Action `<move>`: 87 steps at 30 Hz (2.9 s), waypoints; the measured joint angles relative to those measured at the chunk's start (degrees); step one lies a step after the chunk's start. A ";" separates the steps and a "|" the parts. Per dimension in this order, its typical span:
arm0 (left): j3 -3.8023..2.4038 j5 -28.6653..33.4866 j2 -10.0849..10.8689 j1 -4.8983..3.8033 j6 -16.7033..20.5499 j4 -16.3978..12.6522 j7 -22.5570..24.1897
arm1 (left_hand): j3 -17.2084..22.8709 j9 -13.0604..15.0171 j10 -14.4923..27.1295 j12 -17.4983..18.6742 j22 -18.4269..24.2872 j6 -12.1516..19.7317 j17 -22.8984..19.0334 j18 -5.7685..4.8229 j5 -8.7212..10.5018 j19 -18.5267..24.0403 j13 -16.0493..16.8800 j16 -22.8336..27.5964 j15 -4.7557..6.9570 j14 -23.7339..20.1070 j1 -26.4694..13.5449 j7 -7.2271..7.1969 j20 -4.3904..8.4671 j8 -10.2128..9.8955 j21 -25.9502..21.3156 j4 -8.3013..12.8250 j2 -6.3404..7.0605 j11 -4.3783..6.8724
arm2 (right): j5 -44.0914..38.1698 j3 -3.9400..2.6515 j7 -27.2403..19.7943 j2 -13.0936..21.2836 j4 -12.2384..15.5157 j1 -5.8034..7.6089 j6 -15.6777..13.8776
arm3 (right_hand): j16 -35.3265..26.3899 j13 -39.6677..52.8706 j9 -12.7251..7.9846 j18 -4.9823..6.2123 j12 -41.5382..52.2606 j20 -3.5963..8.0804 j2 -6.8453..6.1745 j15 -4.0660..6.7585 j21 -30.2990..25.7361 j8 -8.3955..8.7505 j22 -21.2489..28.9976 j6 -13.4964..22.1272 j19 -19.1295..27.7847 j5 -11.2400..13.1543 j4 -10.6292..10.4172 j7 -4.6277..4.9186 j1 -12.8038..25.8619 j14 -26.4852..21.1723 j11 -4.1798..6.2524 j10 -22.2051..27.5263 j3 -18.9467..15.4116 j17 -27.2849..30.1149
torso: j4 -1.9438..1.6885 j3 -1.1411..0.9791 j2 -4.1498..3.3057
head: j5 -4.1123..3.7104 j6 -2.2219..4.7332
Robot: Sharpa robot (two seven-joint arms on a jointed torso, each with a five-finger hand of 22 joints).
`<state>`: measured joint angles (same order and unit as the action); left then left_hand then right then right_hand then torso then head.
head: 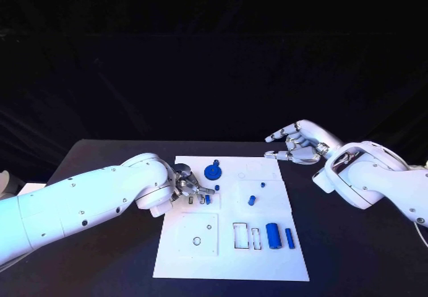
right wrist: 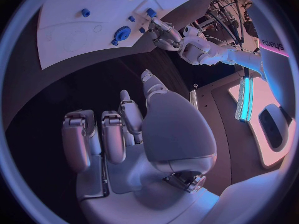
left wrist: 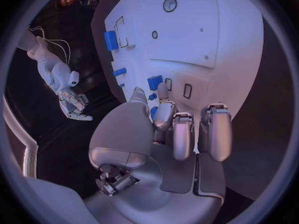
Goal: Assemble the parts on the task board
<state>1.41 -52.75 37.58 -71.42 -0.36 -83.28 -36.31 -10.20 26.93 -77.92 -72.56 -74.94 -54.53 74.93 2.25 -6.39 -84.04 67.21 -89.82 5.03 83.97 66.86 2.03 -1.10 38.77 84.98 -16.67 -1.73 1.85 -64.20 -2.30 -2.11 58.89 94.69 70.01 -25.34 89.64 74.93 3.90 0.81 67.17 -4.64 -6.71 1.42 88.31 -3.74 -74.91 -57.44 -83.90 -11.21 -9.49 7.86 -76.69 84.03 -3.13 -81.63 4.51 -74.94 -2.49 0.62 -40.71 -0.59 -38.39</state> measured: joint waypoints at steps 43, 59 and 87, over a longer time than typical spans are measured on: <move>0.01 -1.78 -4.29 -0.40 -6.36 4.48 -1.55 | 0.59 3.84 -0.31 -0.65 0.02 1.83 -0.02 0.01 -1.33 0.01 0.72 0.00 -0.01 0.00 5.16 -0.20 -0.01 2.38 0.22 1.18 -1.06 0.31 | -0.33 0.09 1.46 -0.81 -0.92 -0.02 1.50 | 0.00 0.00 -0.02 0.00 0.00 0.00 0.00 0.00 -0.24 0.00 -0.02 0.00 0.00 -0.31 -0.16 0.00 0.00 0.00 0.00 0.00 -0.47 0.03 | 0.00 -0.05 0.03 | 0.09 -0.64; -0.18 -1.78 -4.76 -0.65 -6.63 4.97 -1.50 | 9.86 5.03 -0.39 -0.84 0.03 3.17 -0.02 0.01 -2.60 0.06 1.15 0.00 0.82 0.00 10.79 -0.71 0.74 2.13 0.67 2.55 -2.08 0.40 | -0.41 0.14 1.65 -0.92 -0.99 -0.03 2.29 | 0.00 0.00 0.02 0.00 0.00 0.00 0.00 0.00 -0.24 0.00 -0.01 0.00 0.00 -0.31 -0.16 0.00 0.00 0.00 0.00 0.00 -0.47 0.04 | 0.01 -0.07 0.01 | 0.11 -0.81; -0.01 -1.84 -1.97 -0.48 -4.09 1.93 -1.42 | 39.55 9.80 -0.84 -0.41 0.03 4.47 0.01 0.00 -8.53 0.01 1.03 0.00 0.94 0.09 6.98 0.04 0.82 3.28 0.67 -1.90 10.65 0.82 | -0.58 0.31 1.82 -1.28 -1.37 -0.12 3.25 | 0.00 0.01 0.00 0.00 -0.30 0.00 0.00 0.00 -0.24 0.00 -0.04 0.00 0.00 -1.22 -0.32 0.00 0.00 0.00 0.00 0.00 -0.63 0.00 | -0.09 -0.24 0.07 | 0.55 -0.98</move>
<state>1.41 -54.60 35.60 -71.90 -4.45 -81.35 -37.73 29.35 36.73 -78.75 -72.97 -74.91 -50.06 74.94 2.26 -14.93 -84.03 68.24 -89.82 5.96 84.07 73.84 2.06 -0.28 42.05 85.66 -18.57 8.92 2.68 -64.78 -2.00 -0.29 57.60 93.32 69.89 -22.08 89.64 74.94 3.89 0.81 66.87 -4.63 -6.71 1.42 88.08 -3.74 -74.95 -57.44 -83.89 -12.43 -9.81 7.86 -76.69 84.03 -3.13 -81.63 3.88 -74.95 -2.58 0.37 -40.64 -0.04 -39.37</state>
